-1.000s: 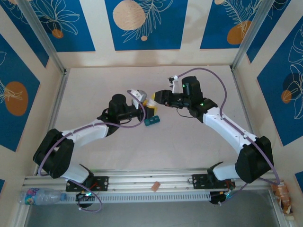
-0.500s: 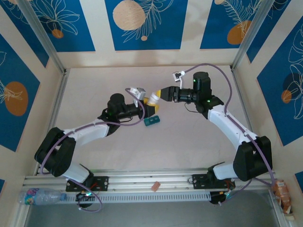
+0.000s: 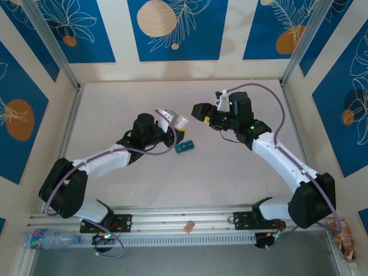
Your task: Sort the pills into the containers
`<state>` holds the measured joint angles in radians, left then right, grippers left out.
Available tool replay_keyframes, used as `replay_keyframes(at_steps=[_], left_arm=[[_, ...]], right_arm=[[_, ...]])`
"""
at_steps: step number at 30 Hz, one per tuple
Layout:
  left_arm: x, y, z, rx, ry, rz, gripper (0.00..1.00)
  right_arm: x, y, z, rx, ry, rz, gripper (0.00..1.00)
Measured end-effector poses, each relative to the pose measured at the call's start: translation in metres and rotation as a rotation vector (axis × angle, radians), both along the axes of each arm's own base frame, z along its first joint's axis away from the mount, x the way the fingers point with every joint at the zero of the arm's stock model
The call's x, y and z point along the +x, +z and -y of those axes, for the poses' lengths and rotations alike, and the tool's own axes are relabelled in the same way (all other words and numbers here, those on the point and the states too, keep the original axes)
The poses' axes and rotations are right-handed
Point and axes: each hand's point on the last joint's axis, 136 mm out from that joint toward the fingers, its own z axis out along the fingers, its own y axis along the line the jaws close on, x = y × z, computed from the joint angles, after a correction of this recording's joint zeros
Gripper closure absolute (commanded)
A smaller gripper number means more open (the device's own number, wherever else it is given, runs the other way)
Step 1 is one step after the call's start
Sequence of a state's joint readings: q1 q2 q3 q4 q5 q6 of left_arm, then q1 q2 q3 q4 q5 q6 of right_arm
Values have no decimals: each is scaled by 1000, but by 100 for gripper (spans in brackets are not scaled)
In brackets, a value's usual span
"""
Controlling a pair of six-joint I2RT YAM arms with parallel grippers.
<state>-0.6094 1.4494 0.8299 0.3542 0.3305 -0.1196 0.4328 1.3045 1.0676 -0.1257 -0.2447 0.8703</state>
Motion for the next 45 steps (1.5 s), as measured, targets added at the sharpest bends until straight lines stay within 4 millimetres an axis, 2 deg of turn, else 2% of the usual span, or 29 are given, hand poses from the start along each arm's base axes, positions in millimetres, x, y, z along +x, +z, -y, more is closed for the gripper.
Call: replay_keyframes(at_steps=[7, 19, 28, 37, 41, 45], left_arm=[[-1, -4, 0, 28, 7, 6, 100], [-7, -3, 7, 31, -11, 9, 100], [-6, 3, 9, 28, -11, 20, 100], [-7, 1, 10, 31, -12, 17, 100], [-6, 2, 10, 26, -7, 15, 100], [-7, 7, 12, 3, -25, 14, 100]], right_arm=[[5, -22, -10, -19, -25, -80, 21], [8, -33, -26, -3, -11, -113, 31], [10, -37, -36, 17, 7, -120, 39], [11, -33, -41, 33, 31, -98, 60], [13, -32, -40, 29, 67, -62, 61], [12, -26, -39, 52, 175, 51, 60]])
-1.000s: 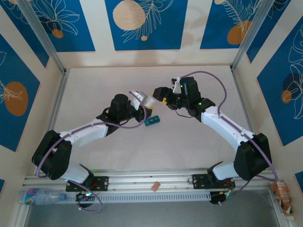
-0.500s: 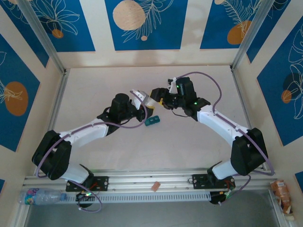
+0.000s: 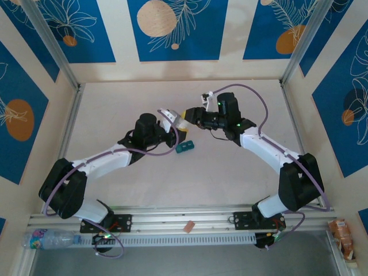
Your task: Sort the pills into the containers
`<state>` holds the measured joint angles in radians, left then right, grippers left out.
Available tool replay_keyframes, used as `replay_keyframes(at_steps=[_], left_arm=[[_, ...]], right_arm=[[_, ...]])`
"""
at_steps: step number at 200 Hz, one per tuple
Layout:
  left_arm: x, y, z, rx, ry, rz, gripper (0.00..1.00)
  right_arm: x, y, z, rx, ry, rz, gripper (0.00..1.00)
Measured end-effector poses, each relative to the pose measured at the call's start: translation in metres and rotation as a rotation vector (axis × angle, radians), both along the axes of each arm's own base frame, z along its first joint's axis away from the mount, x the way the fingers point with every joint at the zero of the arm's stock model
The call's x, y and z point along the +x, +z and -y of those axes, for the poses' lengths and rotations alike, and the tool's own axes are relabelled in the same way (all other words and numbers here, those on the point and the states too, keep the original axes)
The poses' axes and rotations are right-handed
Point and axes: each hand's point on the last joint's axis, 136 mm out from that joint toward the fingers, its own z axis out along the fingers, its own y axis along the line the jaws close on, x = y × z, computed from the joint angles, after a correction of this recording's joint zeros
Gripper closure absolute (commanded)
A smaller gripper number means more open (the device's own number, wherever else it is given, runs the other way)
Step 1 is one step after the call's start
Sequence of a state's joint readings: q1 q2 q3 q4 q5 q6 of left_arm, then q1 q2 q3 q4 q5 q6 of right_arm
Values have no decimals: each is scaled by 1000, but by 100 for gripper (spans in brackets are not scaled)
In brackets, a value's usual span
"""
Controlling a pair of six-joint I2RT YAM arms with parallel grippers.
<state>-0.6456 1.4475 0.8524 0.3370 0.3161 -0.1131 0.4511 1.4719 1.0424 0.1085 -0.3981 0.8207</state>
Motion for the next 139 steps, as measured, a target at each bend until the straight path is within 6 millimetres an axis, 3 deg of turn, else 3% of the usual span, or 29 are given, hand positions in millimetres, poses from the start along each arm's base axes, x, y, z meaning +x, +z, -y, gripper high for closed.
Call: replay_keyframes(at_steps=[53, 67, 79, 94, 139], left_arm=[[-5, 2, 3, -24, -32, -28, 100], [-5, 2, 3, -27, -34, -33, 100], [-6, 3, 4, -32, -39, -35, 100], [-6, 4, 4, -36, -42, -31, 100], [-2, 10, 4, -43, -37, 2, 100]], right_arm=[[-5, 1, 2, 96, 213, 130, 59], [-6, 2, 2, 104, 233, 146, 52], [-6, 3, 2, 103, 237, 158, 39], [-4, 2, 4, 100, 225, 147, 29], [-1, 10, 17, 92, 112, 122, 23]])
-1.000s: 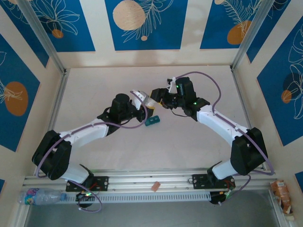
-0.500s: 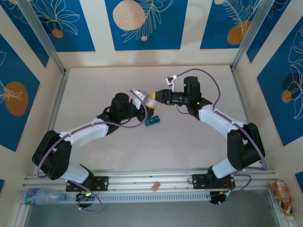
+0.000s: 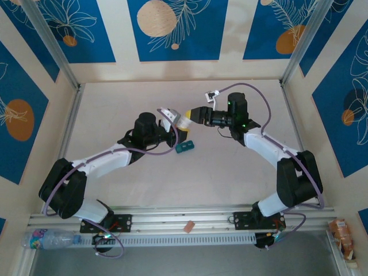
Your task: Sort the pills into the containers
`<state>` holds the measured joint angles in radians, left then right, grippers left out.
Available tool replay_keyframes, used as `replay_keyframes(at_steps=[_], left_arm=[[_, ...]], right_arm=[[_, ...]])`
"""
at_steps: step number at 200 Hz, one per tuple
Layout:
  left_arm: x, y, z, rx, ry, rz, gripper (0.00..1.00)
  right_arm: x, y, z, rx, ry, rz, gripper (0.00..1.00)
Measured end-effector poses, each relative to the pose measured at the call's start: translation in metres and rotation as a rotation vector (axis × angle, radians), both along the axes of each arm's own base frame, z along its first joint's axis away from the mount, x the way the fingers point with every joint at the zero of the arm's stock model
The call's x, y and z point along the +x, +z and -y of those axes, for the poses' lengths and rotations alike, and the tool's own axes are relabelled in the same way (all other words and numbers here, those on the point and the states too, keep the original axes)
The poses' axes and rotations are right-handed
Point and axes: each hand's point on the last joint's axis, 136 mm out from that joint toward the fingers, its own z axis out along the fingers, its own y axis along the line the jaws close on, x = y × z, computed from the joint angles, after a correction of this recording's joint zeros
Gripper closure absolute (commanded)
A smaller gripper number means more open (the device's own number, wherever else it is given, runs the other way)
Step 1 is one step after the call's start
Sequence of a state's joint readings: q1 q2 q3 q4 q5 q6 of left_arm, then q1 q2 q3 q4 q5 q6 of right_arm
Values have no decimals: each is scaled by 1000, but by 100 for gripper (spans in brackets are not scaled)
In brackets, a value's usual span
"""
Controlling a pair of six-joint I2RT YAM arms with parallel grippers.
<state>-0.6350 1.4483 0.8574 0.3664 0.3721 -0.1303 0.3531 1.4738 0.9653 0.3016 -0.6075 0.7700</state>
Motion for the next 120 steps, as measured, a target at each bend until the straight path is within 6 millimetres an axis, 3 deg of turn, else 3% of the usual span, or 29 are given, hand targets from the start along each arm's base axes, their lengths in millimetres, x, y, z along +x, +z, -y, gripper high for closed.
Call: replay_keyframes(at_steps=[47, 120], left_arm=[[2, 0, -1, 13, 4, 21, 100], [3, -4, -1, 35, -2, 41, 100]], right_arm=[[0, 3, 15, 4, -174, -88, 22], [-1, -22, 15, -80, -332, -240, 24]])
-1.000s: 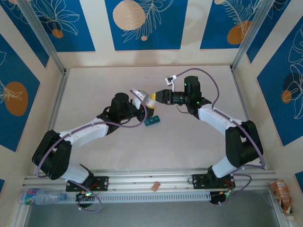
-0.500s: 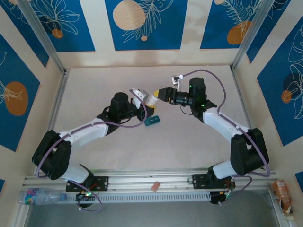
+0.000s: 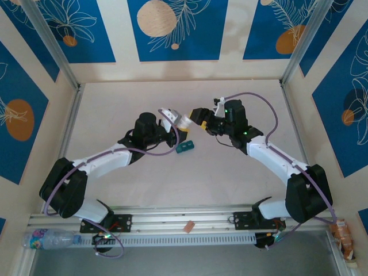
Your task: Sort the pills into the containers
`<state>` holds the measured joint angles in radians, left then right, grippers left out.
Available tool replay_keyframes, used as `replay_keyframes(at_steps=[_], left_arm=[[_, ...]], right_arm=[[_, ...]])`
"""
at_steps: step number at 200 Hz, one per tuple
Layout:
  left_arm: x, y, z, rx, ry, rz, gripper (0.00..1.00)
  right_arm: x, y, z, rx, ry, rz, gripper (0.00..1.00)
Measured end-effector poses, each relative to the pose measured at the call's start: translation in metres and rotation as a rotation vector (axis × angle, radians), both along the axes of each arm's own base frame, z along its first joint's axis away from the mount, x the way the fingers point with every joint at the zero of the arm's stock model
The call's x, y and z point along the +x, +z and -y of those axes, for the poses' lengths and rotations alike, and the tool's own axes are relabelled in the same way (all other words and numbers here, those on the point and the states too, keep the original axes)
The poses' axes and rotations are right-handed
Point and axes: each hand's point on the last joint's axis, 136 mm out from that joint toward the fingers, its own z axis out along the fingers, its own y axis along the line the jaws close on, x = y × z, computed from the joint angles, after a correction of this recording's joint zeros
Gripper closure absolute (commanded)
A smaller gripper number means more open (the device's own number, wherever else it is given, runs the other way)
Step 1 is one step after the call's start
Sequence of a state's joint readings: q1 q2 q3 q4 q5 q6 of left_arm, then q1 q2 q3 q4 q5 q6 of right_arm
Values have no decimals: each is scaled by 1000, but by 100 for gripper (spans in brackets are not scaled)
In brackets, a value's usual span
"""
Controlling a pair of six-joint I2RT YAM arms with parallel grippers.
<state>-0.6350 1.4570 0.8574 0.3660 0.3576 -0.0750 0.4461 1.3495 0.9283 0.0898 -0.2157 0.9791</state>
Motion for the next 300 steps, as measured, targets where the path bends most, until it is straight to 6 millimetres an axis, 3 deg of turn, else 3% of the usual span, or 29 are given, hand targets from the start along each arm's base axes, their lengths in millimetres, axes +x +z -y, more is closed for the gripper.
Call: replay_keyframes(at_steps=[103, 195, 228, 278, 292, 300], left_arm=[[1, -3, 1, 5, -1, -7, 100], [1, -9, 1, 14, 0, -22, 100], [3, -8, -2, 0, 1, -36, 100], [-6, 9, 3, -118, -86, -96, 100], [-9, 14, 4, -148, -107, -111, 100], [-9, 15, 4, -158, -111, -119, 100]], right_arm=[[-3, 10, -17, -5, 18, 15, 29], [-2, 7, -27, -17, 54, 24, 58], [0, 9, -27, -6, 113, 65, 58], [-8, 26, -23, 44, 293, 271, 57], [-10, 30, -22, 55, 325, 301, 52], [-11, 32, -22, 59, 335, 318, 44]])
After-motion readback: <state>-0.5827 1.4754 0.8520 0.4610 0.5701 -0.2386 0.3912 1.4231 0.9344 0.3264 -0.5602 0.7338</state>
